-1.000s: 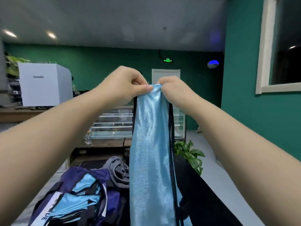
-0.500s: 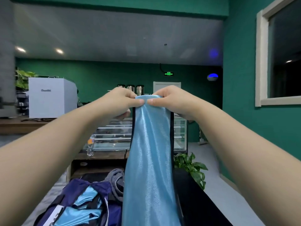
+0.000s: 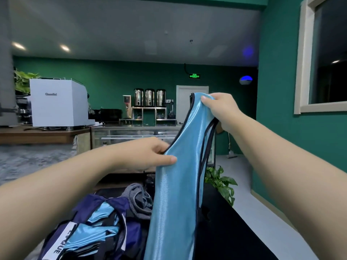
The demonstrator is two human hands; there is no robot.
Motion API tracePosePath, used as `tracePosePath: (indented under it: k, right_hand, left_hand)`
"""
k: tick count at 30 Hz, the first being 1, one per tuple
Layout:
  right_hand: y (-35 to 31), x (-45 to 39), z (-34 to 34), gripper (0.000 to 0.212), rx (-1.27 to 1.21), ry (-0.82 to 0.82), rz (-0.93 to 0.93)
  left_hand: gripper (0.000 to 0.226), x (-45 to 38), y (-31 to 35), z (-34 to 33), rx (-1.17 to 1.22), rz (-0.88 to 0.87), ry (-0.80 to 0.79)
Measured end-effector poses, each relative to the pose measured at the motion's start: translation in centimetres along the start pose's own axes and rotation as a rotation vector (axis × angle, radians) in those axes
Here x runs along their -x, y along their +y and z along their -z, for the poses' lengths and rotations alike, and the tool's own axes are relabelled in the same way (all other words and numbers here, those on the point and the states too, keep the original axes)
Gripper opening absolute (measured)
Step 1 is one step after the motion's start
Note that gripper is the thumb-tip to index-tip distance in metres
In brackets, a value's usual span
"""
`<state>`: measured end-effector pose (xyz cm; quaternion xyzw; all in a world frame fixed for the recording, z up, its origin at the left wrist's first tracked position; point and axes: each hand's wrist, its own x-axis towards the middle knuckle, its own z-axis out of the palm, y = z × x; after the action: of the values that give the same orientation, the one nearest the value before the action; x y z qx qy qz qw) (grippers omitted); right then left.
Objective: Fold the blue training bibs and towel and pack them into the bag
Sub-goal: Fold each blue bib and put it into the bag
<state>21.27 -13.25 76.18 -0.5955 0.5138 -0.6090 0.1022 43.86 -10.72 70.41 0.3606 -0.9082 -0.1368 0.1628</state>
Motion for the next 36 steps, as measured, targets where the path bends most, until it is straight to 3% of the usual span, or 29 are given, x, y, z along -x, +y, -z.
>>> tracePosePath:
  k: [2, 4, 8, 10, 14, 17, 23, 29, 34, 36]
  right_hand:
    - [1.1, -0.3, 0.8, 0.029, 0.057, -0.02, -0.011]
    - [1.8, -0.5, 1.3, 0.036, 0.11, -0.064, -0.007]
    - [2.2, -0.8, 1.7, 0.036, 0.121, -0.056, 0.016]
    - [2.4, -0.8, 2.0, 0.035, 0.134, -0.057, 0.013]
    - [3.7, -0.6, 2.3, 0.032, 0.193, -0.085, 0.004]
    - [4.8, -0.3, 2.6, 0.031, 0.2, -0.103, -0.015]
    - [4.7, 0.0, 3.4, 0.031, 0.335, -0.203, 0.021]
    - [4.4, 0.6, 2.9, 0.025, 0.605, -0.274, 0.05]
    - [4.5, 0.7, 1.6, 0.031, 0.475, -0.287, -0.028]
    - [4.3, 0.6, 1.3, 0.031, 0.458, -0.307, -0.03]
  left_hand:
    - [0.039, 0.5, -1.2, 0.1, -0.21, 0.021, -0.018]
    - [0.051, 0.8, -1.9, 0.4, -0.275, -0.014, -0.01]
    - [0.03, 0.8, -0.7, -0.4, 0.153, -0.168, 0.068]
    - [0.031, 0.6, -0.3, -0.9, 0.22, -0.202, 0.091]
    - [0.045, -0.5, -2.0, -1.1, -0.242, -0.13, 0.014]
    - [0.029, -0.9, -3.2, -0.9, -0.411, -0.089, 0.054]
    - [0.013, -0.3, -4.0, -0.7, -0.177, -0.215, 0.194]
    - [0.012, -0.1, -5.4, -1.7, -0.266, -0.258, 0.157]
    - [0.005, -0.4, -6.1, -2.2, -0.294, -0.235, 0.186]
    - [0.022, -0.4, -6.7, -2.1, -0.298, -0.221, 0.189]
